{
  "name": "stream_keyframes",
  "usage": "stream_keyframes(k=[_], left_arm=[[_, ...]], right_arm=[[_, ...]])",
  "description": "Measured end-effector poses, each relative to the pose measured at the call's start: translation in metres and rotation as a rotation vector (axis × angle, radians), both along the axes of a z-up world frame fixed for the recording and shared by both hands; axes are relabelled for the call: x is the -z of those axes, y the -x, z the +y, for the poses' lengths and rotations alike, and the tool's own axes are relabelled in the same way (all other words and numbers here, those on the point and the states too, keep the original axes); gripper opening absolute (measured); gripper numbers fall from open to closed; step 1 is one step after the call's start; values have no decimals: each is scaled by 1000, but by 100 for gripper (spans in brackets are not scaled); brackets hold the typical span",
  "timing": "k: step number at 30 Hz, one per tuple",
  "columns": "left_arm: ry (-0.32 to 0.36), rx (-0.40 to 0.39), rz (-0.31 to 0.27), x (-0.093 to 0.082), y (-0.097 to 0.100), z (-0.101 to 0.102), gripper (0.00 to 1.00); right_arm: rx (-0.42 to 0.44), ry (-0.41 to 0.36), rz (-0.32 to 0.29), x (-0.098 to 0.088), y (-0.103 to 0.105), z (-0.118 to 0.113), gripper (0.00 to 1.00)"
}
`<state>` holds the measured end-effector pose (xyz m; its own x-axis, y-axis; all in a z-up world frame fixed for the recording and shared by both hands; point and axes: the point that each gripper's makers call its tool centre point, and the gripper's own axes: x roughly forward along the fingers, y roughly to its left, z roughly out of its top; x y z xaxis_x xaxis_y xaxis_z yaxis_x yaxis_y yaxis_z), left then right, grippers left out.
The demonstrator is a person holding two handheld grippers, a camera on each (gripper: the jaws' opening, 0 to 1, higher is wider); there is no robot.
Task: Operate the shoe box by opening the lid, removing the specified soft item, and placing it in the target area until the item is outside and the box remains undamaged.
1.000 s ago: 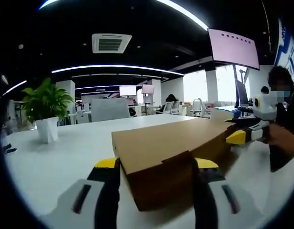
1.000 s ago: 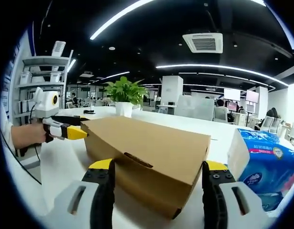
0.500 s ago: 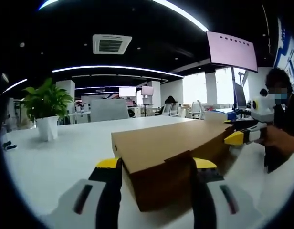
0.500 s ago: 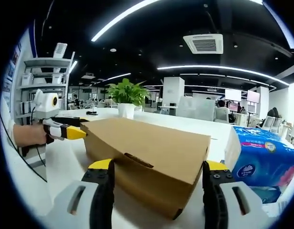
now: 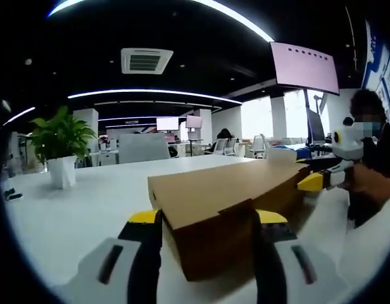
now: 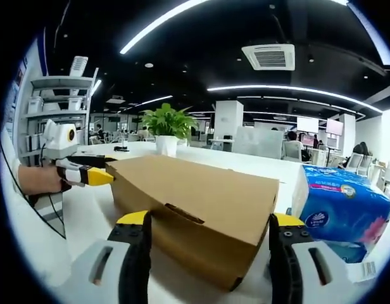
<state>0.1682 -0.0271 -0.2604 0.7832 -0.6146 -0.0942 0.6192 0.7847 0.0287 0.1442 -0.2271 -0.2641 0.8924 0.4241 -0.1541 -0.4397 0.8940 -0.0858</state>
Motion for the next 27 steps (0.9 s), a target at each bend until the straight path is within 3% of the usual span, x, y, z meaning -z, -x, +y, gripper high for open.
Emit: stream_keyframes(k=[7,9,11,15,17,19,27], left_arm=[[2,6,-2,0,0,-1,59],[-2,8,-2,0,-1,0,59],[-4,4,3,2,1,-1,59],[-3,12,18,1,3,0,59],[-7,-9,6,0,1,4,64],[-34,-46,-31,-4,-4,11,71],[41,-15,-30,-36,-5,20,60]], right_arm=[[0,6,6,0,-1,-1,78],[-7,50,9,3,0,-3,77],[-20,35,36,2,4,-1,80],[-29,15,24,-7,10,-4,80],[-23,9,7,-12,10,-6,80],[-23,6,10,-15,10,-8,79],[-38,-61,-42,-47,11,-19,74]])
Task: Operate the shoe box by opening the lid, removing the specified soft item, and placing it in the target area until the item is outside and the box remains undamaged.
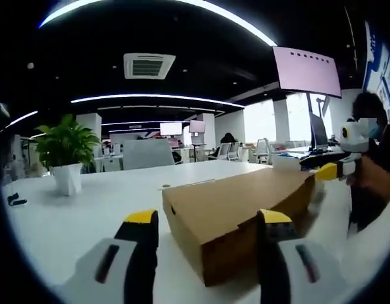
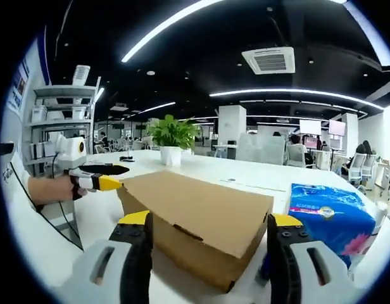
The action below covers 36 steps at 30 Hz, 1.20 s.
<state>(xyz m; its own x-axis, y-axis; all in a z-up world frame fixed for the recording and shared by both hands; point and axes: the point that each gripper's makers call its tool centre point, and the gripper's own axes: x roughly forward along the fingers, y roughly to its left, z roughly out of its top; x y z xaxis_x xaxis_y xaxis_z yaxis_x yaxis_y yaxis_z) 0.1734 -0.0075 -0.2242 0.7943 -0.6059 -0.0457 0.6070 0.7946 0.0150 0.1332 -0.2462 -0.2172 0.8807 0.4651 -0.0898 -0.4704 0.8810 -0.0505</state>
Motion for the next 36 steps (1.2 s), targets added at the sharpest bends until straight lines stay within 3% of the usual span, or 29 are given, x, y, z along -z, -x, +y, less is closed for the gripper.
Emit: stream_keyframes(k=[5,11,12,13,15,21,24,28,32,36], left_arm=[[3,29,-1,-22,0,3,63],[9,50,-61,-50,3,11,61],[5,53,-62,-52,4,14,61],[-3,55,-64,-53,4,16,62],[-28,46,-67,-51,5,24,61],[-20,42,-81,-54,2,41,55],[-38,63,-91,-53,0,40,55],[-37,57,-88,-55,-6,42,55],[-32,40,-48,-48,-4,49,58],[30,6,-59,-52,-3,63,55]], right_arm=[[-32,0,-87,-29,-1,-9,71],[-59,18,-115,-48,-2,-18,70],[-103,-42,-146,-60,0,-13,70],[-124,-100,-135,-65,2,-13,71],[-131,-119,-152,-72,2,-17,70],[-108,-74,-195,-76,-7,-17,69],[-88,2,-180,-70,-17,-16,68],[-52,3,-175,-70,-21,-19,65],[7,166,-229,-67,-24,-23,57],[-27,86,-208,-68,-23,-11,58]])
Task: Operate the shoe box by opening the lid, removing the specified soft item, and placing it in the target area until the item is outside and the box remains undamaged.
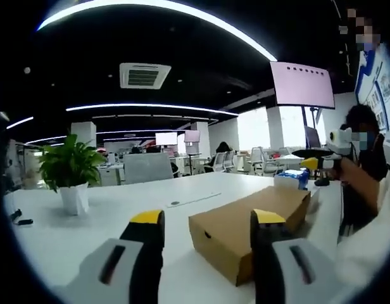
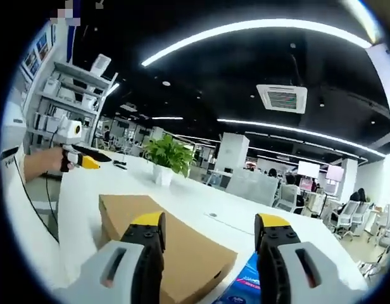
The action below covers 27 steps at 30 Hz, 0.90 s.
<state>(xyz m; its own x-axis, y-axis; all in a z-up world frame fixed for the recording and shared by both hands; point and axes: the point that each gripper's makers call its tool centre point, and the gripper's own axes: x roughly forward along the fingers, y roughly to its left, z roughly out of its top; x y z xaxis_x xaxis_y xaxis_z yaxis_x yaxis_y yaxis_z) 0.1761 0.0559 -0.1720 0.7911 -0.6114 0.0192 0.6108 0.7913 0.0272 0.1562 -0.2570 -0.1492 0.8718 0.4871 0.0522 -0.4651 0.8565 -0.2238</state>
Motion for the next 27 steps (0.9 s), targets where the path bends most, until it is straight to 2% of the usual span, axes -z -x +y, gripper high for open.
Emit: stream_keyframes(k=[3,5,9,13,17,20,27], left_arm=[[12,17,11,-2,-2,-2,57],[-35,48,4,0,-1,-10,57],[-52,56,5,0,-1,-18,57],[-43,56,9,-2,2,-19,58],[-62,54,8,-2,4,-19,59],[-50,55,7,-3,4,-18,59],[-36,38,16,-2,2,-14,60]], right_arm=[[-14,-23,-2,-2,1,3,59],[-15,-36,-5,-2,2,3,59],[-13,-64,6,1,1,-4,59],[-9,-84,11,2,4,-12,59],[5,-69,10,3,8,-18,58],[14,-71,9,3,9,-21,58],[12,-80,6,1,9,-16,58]])
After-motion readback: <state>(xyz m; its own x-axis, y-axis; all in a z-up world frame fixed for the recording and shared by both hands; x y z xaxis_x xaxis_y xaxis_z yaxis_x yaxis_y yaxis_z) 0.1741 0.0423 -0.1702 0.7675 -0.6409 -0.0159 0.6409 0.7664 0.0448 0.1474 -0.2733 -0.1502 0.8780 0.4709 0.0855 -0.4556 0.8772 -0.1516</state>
